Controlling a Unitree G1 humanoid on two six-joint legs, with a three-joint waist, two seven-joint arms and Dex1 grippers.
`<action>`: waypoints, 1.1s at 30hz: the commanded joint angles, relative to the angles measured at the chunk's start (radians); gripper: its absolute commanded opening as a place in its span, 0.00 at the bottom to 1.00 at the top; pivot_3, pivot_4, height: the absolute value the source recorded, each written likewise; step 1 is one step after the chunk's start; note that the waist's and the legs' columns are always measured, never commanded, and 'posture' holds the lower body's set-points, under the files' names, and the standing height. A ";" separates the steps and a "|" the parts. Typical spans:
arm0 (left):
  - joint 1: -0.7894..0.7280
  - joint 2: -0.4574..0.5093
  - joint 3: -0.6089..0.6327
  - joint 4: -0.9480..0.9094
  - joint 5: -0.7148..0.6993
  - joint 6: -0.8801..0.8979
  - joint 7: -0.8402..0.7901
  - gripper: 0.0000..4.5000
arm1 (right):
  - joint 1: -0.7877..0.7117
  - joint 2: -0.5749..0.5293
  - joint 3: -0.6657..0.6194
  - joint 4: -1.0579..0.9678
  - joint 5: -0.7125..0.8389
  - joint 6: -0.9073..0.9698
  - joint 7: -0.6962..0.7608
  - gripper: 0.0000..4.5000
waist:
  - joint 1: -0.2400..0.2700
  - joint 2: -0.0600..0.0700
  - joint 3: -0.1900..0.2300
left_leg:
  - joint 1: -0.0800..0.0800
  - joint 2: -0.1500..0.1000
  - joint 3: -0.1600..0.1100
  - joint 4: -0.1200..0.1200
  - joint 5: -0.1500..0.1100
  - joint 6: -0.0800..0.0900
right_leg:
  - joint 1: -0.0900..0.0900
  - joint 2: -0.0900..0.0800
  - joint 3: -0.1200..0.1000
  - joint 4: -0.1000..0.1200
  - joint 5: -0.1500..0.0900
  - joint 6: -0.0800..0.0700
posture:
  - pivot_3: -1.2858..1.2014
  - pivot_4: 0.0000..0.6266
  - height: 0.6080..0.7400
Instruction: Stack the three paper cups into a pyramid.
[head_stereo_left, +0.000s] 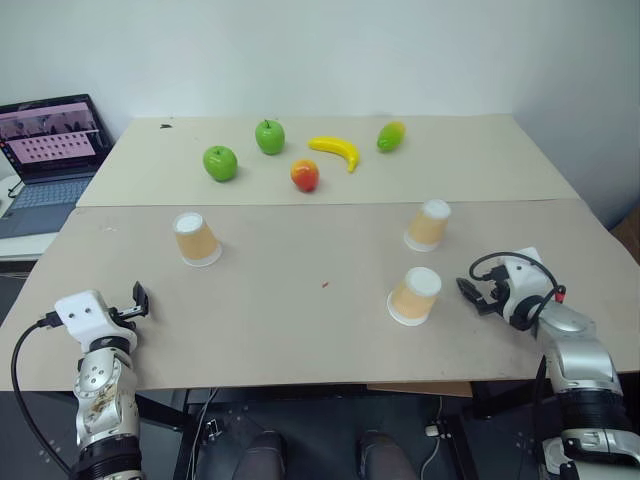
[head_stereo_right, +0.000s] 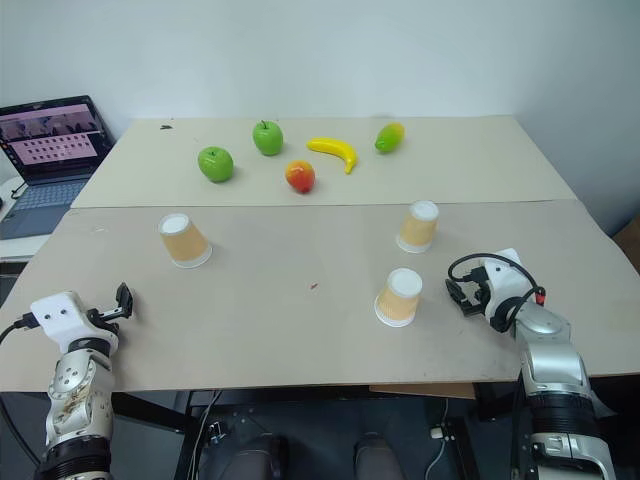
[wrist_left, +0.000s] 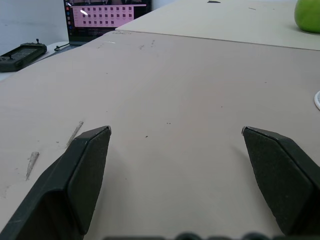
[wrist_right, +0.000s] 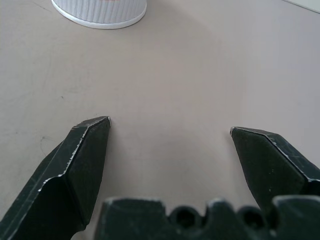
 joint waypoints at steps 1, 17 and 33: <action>-0.025 0.002 -0.035 -0.043 -0.034 0.023 -0.061 1.00 | -0.005 0.012 0.007 0.006 -0.006 -0.024 -0.001 0.99 | 0.000 0.000 0.000 | 0.000 0.000 0.000 0.000 0.000 0.000 | 0.000 0.000 0.000 0.000 0.000 0.000 | 0.52 0.24 0.94; -0.028 0.182 -0.391 -0.610 -0.355 0.397 -0.661 1.00 | 0.140 -0.103 -0.099 -0.125 0.070 -0.045 0.131 0.99 | 0.006 -0.004 0.001 | -0.002 0.000 0.000 0.001 0.000 0.000 | 0.000 0.000 0.000 -0.001 0.000 0.000 | 0.52 0.24 0.94; 0.078 0.388 -0.364 -0.734 -0.401 0.511 -0.870 1.00 | 0.130 -0.303 -0.066 -0.431 0.391 0.121 0.578 0.99 | -0.014 -0.002 0.005 | -0.003 0.003 0.000 0.000 -0.001 0.001 | -0.002 0.003 0.000 -0.002 -0.001 0.000 | 0.52 0.24 0.94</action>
